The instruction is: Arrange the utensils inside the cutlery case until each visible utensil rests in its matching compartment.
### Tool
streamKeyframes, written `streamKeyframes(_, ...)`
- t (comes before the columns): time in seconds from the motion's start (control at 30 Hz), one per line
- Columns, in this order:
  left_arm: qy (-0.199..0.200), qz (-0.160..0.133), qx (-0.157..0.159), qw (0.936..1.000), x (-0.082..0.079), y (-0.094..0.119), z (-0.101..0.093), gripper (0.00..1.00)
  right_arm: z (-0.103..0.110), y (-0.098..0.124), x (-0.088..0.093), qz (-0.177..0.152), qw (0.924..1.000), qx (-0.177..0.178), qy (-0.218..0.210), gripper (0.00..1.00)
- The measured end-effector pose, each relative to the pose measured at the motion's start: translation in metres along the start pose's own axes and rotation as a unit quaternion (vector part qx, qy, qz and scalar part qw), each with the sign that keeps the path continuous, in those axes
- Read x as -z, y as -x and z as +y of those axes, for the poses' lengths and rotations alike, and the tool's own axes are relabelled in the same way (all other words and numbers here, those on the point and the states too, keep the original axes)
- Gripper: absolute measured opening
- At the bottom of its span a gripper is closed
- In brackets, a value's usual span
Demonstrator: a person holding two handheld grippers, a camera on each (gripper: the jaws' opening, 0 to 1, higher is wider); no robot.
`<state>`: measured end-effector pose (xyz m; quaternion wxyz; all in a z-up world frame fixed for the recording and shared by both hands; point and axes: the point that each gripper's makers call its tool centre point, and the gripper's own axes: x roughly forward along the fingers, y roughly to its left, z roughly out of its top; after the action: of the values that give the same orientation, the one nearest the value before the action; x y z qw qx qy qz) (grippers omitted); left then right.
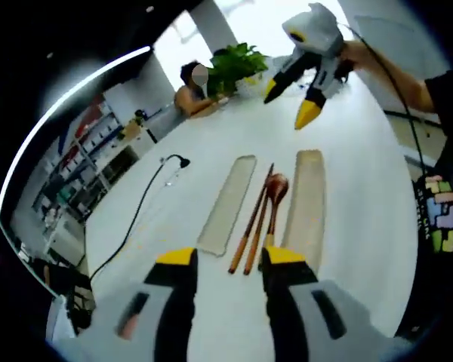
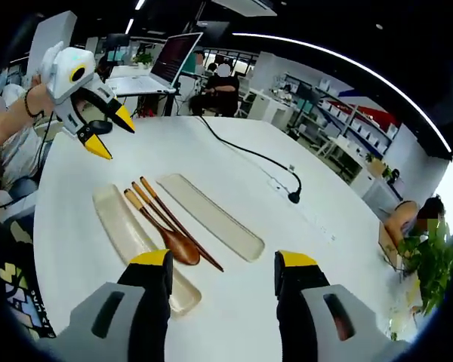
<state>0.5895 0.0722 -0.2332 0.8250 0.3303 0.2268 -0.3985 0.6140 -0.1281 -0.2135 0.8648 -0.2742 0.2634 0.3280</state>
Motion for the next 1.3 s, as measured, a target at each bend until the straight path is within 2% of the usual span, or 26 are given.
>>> streamKeyframes(0.03,0.003,0.003,0.002,1.0,0.0,-0.005,0.001,0.3,-0.001,-0.002,0.001,0.005,1.0,0.0,-0.003,0.53)
streamKeyframes(0.1,0.004,0.028,0.029,0.9992,0.006,-0.011,-0.007,0.24,0.002,-0.004,0.005,0.012,0.9999,-0.005,0.005,0.51)
streamKeyframes(0.17,0.006,0.068,0.019,0.9975,0.015,-0.015,-0.002,0.21,0.003,-0.006,0.008,0.022,0.9997,-0.012,0.007,0.42)
streamKeyframes(0.2,-0.005,0.084,0.021,0.9962,0.016,-0.018,-0.001,0.21,0.003,-0.008,0.006,0.016,0.9998,-0.011,-0.006,0.41)
streamKeyframes(0.27,-0.03,0.076,0.035,0.996,0.008,-0.023,-0.001,0.21,0.005,-0.011,0.007,0.019,0.9997,-0.017,-0.007,0.42)
streamKeyframes(0.3,-0.031,0.083,0.053,0.9946,0.007,-0.026,-0.005,0.2,0.008,-0.012,0.008,0.022,0.9995,-0.021,-0.004,0.42)
streamKeyframes(0.37,-0.023,0.098,0.059,0.9931,0.009,-0.029,-0.006,0.19,0.009,-0.013,0.008,0.026,0.9994,-0.023,-0.001,0.42)
streamKeyframes(0.5,-0.042,0.116,0.075,0.9895,0.012,-0.034,-0.007,0.18,0.005,-0.013,0.006,0.039,0.9984,-0.02,0.036,0.42)
streamKeyframes(0.57,-0.032,0.121,0.091,0.988,0.013,-0.035,-0.009,0.18,0.008,-0.012,0.003,0.042,0.9946,-0.04,0.086,0.4)
streamKeyframes(0.67,-0.027,0.123,0.092,0.9878,0.014,-0.04,-0.005,0.15,0.008,-0.013,-0.001,0.038,0.9929,-0.046,0.103,0.36)
streamKeyframes(0.73,-0.037,0.134,0.1,0.9852,0.018,-0.041,-0.005,0.13,0.01,-0.016,0.0,0.044,0.9911,-0.062,0.109,0.33)
streamKeyframes(0.83,-0.042,0.147,0.107,0.9825,0.023,-0.044,-0.005,0.12,0.011,-0.022,0.007,0.07,0.9878,-0.084,0.11,0.31)
streamKeyframes(0.9,-0.035,0.168,0.131,0.9765,0.032,-0.044,-0.013,0.11,0.0,-0.025,0.017,0.103,0.9889,-0.067,0.084,0.3)
streamKeyframes(0.97,-0.014,0.185,0.141,0.9723,0.039,-0.046,-0.015,0.05,-0.001,-0.031,0.018,0.097,0.9881,-0.075,0.093,0.25)
streamKeyframes(1.0,0.0,0.182,0.139,0.9735,0.038,-0.049,-0.013,0.02,0.001,-0.035,0.021,0.1,0.9873,-0.083,0.091,0.22)
streamKeyframes(1.1,-0.001,0.171,0.138,0.9756,0.037,-0.054,-0.009,0.03,0.003,-0.044,0.031,0.122,0.9825,-0.102,0.097,0.23)
streamKeyframes(1.2,-0.021,0.189,0.138,0.9721,0.044,-0.059,-0.006,0.04,0.002,-0.053,0.037,0.134,0.9791,-0.106,0.11,0.23)
streamKeyframes(1.3,-0.024,0.203,0.14,0.9688,0.05,-0.063,-0.007,0.05,0.003,-0.061,0.039,0.14,0.9716,-0.125,0.144,0.21)
